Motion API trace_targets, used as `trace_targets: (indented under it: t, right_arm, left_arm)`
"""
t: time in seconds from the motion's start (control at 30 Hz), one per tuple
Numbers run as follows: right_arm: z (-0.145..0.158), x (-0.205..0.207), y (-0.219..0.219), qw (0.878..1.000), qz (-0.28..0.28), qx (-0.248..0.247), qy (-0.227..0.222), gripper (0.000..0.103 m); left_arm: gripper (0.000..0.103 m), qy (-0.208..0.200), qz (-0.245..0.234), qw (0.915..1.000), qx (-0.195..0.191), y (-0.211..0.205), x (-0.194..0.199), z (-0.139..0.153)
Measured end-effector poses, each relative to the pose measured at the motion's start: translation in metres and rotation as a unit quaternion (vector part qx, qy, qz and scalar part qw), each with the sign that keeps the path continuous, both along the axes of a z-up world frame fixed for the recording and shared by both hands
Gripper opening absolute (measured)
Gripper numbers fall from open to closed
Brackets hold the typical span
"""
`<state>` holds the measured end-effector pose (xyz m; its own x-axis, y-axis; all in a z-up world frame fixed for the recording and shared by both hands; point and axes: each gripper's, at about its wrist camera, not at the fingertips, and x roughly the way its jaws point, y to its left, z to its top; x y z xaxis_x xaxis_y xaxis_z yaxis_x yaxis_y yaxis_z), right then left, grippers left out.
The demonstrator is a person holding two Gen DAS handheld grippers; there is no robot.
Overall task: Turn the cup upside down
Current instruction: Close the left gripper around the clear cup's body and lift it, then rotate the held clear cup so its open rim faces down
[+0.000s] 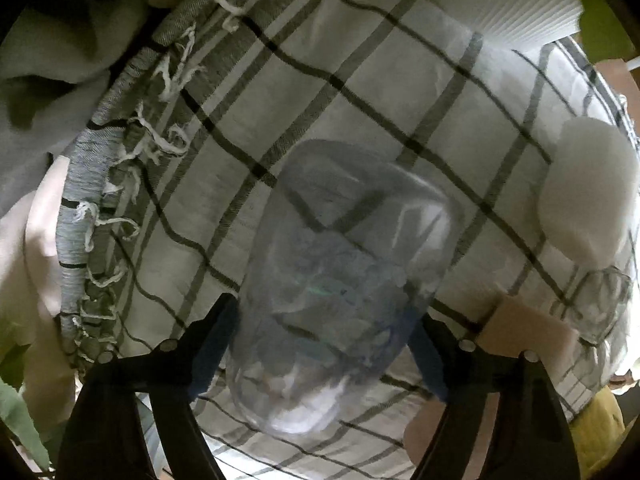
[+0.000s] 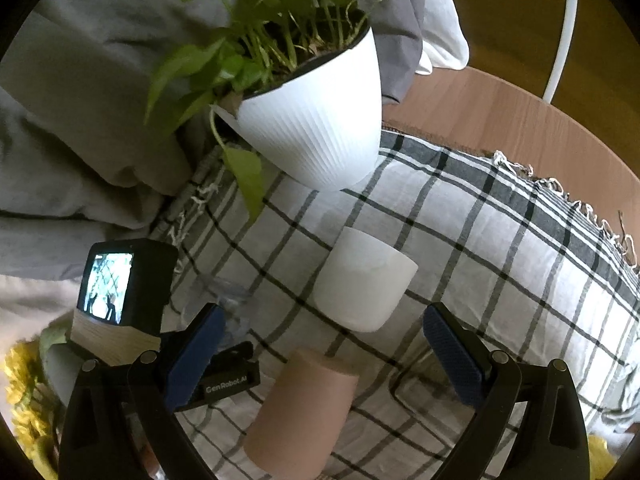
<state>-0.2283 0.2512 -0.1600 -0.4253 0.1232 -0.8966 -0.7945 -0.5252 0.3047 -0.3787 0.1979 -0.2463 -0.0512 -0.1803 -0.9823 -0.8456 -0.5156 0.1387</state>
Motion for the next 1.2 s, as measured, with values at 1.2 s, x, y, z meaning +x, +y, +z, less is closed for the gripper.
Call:
trace_targets:
  t: [1.2]
  right_arm:
    - [0.049,0.017,-0.01,0.996,0.065,0.05,0.043,0.1]
  left_arm:
    - [0.072,0.118,0.145,0.963,0.195,-0.069,0.042,0.131]
